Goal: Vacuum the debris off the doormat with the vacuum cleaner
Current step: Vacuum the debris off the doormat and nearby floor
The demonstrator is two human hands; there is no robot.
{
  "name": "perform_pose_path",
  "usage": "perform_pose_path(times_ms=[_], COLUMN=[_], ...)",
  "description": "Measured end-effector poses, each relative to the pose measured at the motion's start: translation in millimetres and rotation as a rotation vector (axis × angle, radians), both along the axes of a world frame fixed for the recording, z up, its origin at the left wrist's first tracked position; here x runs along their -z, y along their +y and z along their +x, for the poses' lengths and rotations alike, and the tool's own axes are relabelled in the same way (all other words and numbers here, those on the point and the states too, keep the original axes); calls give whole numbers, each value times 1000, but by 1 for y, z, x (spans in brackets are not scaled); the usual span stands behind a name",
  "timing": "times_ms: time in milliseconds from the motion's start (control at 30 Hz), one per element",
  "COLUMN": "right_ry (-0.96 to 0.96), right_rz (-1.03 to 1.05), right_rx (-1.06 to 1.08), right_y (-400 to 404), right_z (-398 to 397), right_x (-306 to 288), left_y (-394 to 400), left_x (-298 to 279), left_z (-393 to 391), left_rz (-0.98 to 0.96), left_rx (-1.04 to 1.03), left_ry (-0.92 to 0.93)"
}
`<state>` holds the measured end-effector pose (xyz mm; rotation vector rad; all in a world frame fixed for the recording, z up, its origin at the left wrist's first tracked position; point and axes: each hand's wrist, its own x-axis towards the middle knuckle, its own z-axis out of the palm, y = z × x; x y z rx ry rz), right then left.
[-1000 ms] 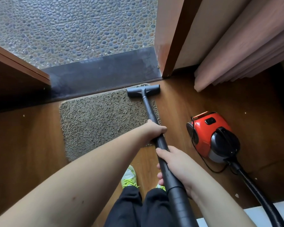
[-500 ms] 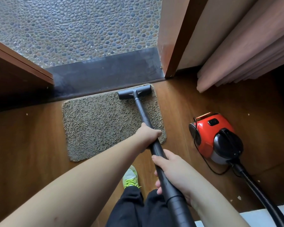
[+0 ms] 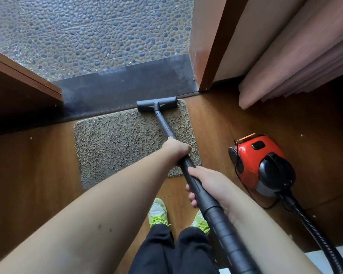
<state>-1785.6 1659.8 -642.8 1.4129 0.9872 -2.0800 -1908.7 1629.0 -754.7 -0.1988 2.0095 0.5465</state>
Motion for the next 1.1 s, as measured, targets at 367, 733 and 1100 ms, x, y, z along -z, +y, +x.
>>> perform_pose_path(times_ms=[367, 733, 1100], right_ry=[-24, -46, -118], right_rz=[23, 116, 139], right_rx=[21, -103, -67], right_y=[4, -2, 1], right_z=[32, 51, 47], right_x=[-17, -50, -26], left_y=[7, -2, 18], left_x=[-3, -10, 2], left_z=[30, 64, 65], left_rz=[5, 112, 207], left_rx=[111, 45, 23], left_ry=[-67, -133, -199])
